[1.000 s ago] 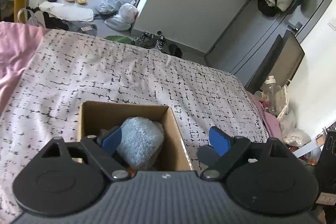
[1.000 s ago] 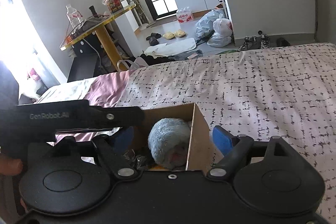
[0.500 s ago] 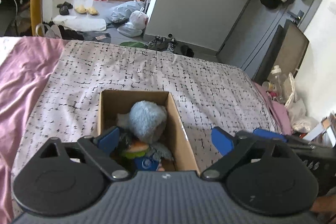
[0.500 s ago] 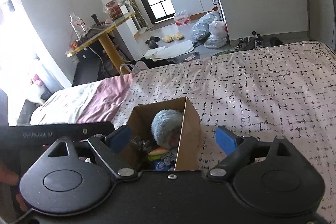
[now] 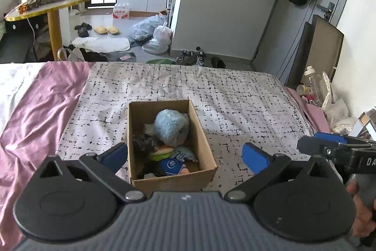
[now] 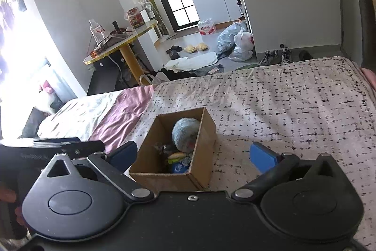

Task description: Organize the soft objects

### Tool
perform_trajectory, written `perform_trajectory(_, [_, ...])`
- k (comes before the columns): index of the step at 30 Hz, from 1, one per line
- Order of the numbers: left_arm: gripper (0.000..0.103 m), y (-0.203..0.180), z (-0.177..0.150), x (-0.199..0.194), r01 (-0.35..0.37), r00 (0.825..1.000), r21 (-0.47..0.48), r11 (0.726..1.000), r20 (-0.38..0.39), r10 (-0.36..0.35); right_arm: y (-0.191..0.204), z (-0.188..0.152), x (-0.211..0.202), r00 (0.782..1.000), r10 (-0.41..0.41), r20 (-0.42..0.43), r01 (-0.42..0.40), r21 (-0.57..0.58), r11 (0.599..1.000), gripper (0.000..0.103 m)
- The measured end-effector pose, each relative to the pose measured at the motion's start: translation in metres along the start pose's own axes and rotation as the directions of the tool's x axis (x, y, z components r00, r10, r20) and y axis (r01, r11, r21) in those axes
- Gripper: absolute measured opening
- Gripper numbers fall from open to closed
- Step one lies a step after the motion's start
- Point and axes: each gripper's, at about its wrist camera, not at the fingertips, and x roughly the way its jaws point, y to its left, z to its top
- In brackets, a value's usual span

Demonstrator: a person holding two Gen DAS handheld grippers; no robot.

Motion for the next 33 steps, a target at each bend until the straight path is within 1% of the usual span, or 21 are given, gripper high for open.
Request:
perform_trajectory(4, [0.103, -0.010, -0.002, -0.018, -0.029, 0.999, -0.004, 1.000, -0.013, 0.029, -0.006, -0.002, -0.017, 1.000, -0.006, -0.007, 0.006, 0.000, 1.000, 0.103])
perform_trajectory(7, [0.103, -0.020, -0.005, -0.033, -0.075, 0.997, 0.033, 0.997, 0.012, 0.074, -0.010, 0.000, -0.031, 1.000, 0.012, -0.002, -0.012, 0.011, 1.000, 0.103])
perform_trajectory(9, [0.103, -0.023, -0.007, -0.040, -0.081, 0.997, 0.041, 0.996, 0.017, 0.080, -0.010, -0.001, -0.039, 1.000, 0.020, -0.001, -0.020, 0.008, 1.000, 0.103])
perform_trajectory(10, [0.103, -0.023, -0.008, -0.043, -0.078, 0.997, 0.029, 0.997, 0.007, 0.078, -0.010, -0.001, -0.041, 1.000, 0.020, 0.001, -0.020, 0.007, 1.000, 0.103])
perform_trajectory(12, [0.103, -0.023, -0.011, -0.047, -0.048, 0.999, 0.010, 0.999, -0.010, 0.049, -0.009, -0.004, -0.047, 1.000, 0.029, -0.003, -0.029, 0.003, 1.000, 0.103])
perform_trajectory(15, [0.103, -0.028, -0.017, -0.056, -0.063, 0.998, 0.025, 0.998, 0.000, 0.063, -0.009, -0.008, -0.056, 1.000, 0.030, -0.007, -0.031, -0.006, 1.000, 0.103])
perform_trajectory(19, [0.103, -0.035, -0.026, -0.065, -0.039, 0.999, 0.010, 0.999, -0.010, 0.039, -0.010, -0.013, -0.067, 0.999, 0.040, -0.015, -0.040, 0.006, 0.999, 0.103])
perform_trajectory(21, [0.103, -0.039, -0.029, -0.070, -0.050, 0.999, 0.009, 0.999, 0.001, 0.050, -0.011, -0.015, -0.070, 0.999, 0.030, -0.022, -0.029, 0.013, 0.999, 0.103])
perform_trajectory(24, [0.103, -0.043, -0.033, -0.077, -0.044, 0.999, -0.007, 0.999, 0.012, 0.044, -0.015, -0.019, -0.076, 0.999, 0.027, -0.029, -0.026, 0.034, 0.999, 0.103])
perform_trajectory(27, [0.103, -0.054, -0.038, -0.081, -0.106, 0.994, 0.023, 0.994, 0.021, 0.106, -0.018, -0.022, -0.082, 0.999, 0.032, -0.025, -0.031, 0.053, 0.998, 0.103])
perform_trajectory(30, [0.103, -0.061, -0.042, -0.082, -0.117, 0.993, 0.030, 0.993, 0.034, 0.116, -0.020, -0.026, -0.088, 0.999, 0.043, -0.032, -0.041, 0.058, 0.997, 0.103])
perform_trajectory(33, [0.103, -0.067, -0.044, -0.084, -0.143, 0.989, 0.040, 0.989, 0.054, 0.140, -0.020, -0.029, -0.096, 0.999, 0.041, -0.024, -0.040, 0.043, 0.998, 0.103])
